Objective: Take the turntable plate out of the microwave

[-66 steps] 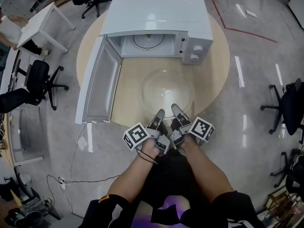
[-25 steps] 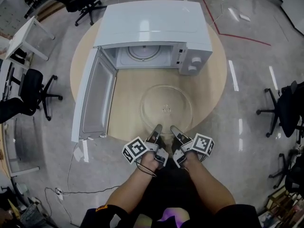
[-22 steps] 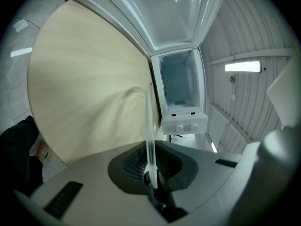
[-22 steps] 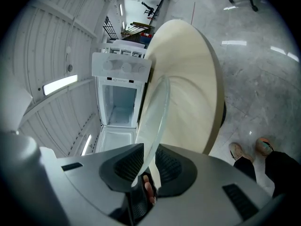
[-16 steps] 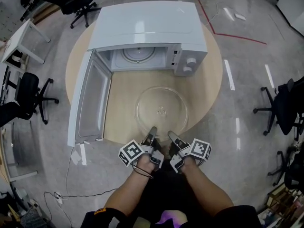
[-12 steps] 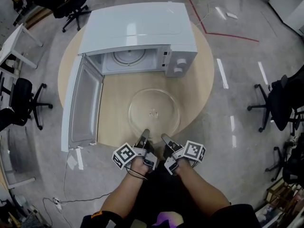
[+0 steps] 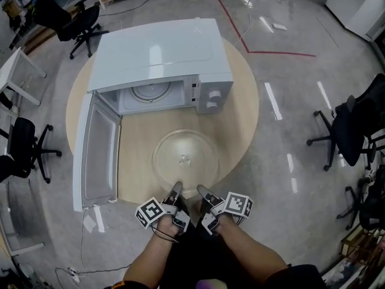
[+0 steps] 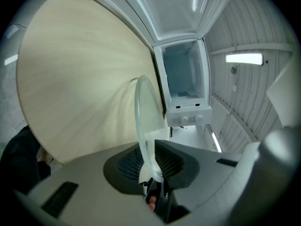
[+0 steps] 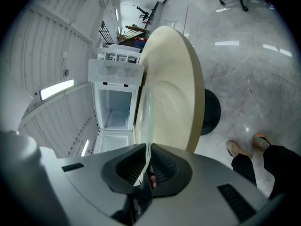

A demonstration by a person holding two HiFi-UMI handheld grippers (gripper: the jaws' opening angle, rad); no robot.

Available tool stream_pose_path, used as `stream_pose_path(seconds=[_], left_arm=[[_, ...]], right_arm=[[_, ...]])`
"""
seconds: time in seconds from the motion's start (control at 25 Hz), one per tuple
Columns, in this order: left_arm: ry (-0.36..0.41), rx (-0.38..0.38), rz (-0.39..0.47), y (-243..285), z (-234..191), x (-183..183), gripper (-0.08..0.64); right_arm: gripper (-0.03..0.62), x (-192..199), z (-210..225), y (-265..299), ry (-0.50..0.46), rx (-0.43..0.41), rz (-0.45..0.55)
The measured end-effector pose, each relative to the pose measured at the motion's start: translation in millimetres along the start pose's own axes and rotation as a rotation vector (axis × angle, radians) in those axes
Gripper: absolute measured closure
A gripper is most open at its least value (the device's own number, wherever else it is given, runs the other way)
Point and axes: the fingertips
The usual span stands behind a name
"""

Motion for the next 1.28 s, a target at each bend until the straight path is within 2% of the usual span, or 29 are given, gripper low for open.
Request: stream_pose_path(seconds=[0.2,0.32,0.56,0.72,0.8,0.96,1.08,1.28], left_arm=[[0.066,0.008,-0.072,-2.8,0.1,9.0,0.454],[0.12,-0.009,-0.095,-9.2,-3.5,15.4,0.411],[0.326,-0.05,-0.134,-15.0,-4.9,27.9,0.399],[0.392,-0.089,-0.118,-19.8,-8.9,25.9,0.401],[0.425,-0.109,-0.104,-24.7,-11.6,23.7,0.41],[0.491,-0.165,-0.077,-29.8,-16.1,20.4,0.514],[0.549,-0.195,-0.072,-26.2,-15.0,18.5,0.514],[0.588,-0.236,-0.048,-22.8,-14.4,15.7,0.514]], right_arm=[[0.549,-5.8,-2.5,-1.7,-0.007,-0.002,0.014],[0.549,-9.7,-2.5,-1.7,-0.011,0.0,0.017],[0.549,-17.0,4.7,-4.6,-0.022,0.029,0.024],[0.549,-22.1,11.3,-2.4,-0.035,0.066,0.033],[0.549,-20.4,15.8,-0.2,-0.039,0.097,0.028],[0.548,-20.3,25.0,0.4,-0.07,0.199,0.0],[0.548,-24.1,25.7,1.5,-0.106,0.255,-0.03],[0.545,-25.8,26.9,-1.6,-0.183,0.357,-0.107]])
Point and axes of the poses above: the fingertips, and each gripper's own axes: y forward along the fingers, z to its right, x out of its underside, and after that the axes turned 7 degrees about -x, right-handed
